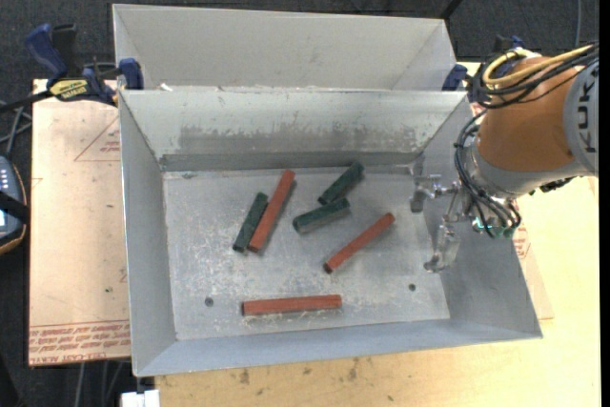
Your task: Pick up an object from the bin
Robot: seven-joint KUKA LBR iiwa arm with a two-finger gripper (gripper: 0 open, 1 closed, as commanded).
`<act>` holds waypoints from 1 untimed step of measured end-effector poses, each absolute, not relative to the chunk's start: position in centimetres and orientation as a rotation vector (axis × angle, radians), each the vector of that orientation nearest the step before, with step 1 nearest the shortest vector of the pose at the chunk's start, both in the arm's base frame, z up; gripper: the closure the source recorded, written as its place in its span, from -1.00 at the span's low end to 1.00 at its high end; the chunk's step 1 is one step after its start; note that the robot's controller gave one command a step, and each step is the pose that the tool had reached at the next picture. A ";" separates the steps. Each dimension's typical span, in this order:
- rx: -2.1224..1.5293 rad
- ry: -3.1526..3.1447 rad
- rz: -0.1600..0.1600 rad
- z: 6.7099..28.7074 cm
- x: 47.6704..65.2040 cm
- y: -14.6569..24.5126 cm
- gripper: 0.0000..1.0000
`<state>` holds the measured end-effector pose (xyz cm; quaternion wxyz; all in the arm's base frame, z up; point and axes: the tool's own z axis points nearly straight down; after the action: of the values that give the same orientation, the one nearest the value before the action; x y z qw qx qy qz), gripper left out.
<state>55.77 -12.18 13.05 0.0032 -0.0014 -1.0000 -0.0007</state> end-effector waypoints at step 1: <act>-0.001 -3.143 -0.001 13.5 56.0 -12.1 -1.00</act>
Offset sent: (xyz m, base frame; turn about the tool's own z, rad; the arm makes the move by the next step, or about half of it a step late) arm 0.0358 0.0674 -0.0541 0.0470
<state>55.97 -12.15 13.51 -0.0006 -0.0003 -1.0000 -0.0002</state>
